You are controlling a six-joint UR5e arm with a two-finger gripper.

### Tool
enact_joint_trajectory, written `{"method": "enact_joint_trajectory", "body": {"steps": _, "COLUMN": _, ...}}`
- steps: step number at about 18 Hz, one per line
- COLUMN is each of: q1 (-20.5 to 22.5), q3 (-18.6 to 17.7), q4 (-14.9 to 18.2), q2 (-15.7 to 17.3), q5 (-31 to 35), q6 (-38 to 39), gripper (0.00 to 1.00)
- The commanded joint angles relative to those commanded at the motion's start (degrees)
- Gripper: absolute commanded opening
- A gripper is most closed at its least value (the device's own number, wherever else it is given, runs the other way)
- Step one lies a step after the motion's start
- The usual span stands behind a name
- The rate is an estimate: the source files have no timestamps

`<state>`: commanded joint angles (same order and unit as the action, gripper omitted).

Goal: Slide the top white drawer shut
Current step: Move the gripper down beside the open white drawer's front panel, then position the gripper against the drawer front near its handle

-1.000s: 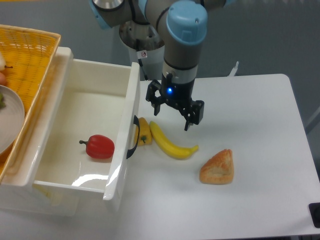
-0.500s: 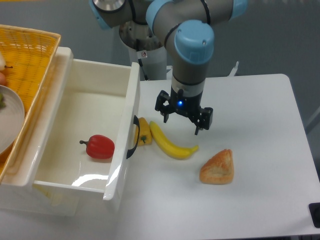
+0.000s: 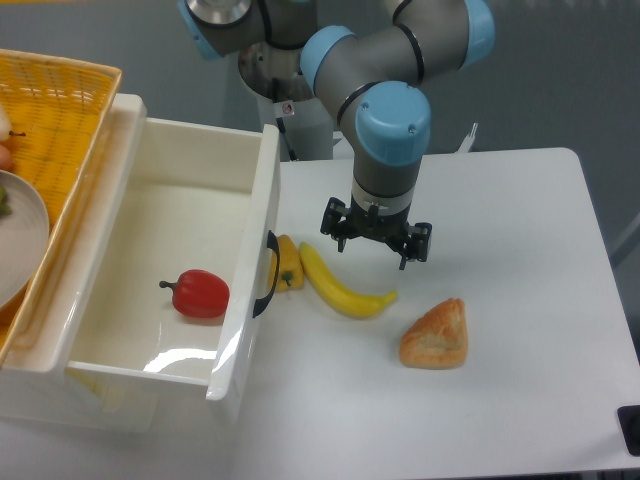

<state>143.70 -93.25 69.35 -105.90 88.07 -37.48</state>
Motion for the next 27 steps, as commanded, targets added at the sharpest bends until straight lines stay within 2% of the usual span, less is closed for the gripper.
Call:
{"method": "enact_joint_trajectory", "body": {"steps": 2, "q1": -0.26, "q3": 0.09, "q4": -2.10, "q2": -2.02, "q5": -0.09, "q6": 6.94, "gripper": 1.00}}
{"method": "enact_joint_trajectory", "body": {"steps": 4, "q1": -1.57, "q3": 0.18, "q4": -3.96, "q2": -3.25, "q5": -0.09, "q6": 9.69, "gripper": 1.00}}
{"method": "enact_joint_trajectory", "body": {"steps": 11, "q1": -2.64, "q3": 1.05, "q4": -3.96, "q2": -5.81, "q5": -0.35, "q6": 9.53, "gripper": 1.00}}
{"method": "enact_joint_trajectory", "body": {"steps": 16, "q1": -2.55, "q3": 1.06, "q4": -3.70, "q2": -6.86, "q5": -6.67, "q6": 9.70, "gripper": 1.00}}
{"method": "enact_joint_trajectory", "body": {"steps": 27, "q1": -2.72, "q3": 0.88, "q4": -3.26, "q2": -7.56, "q5": -8.44, "q6": 9.70, "gripper": 1.00}}
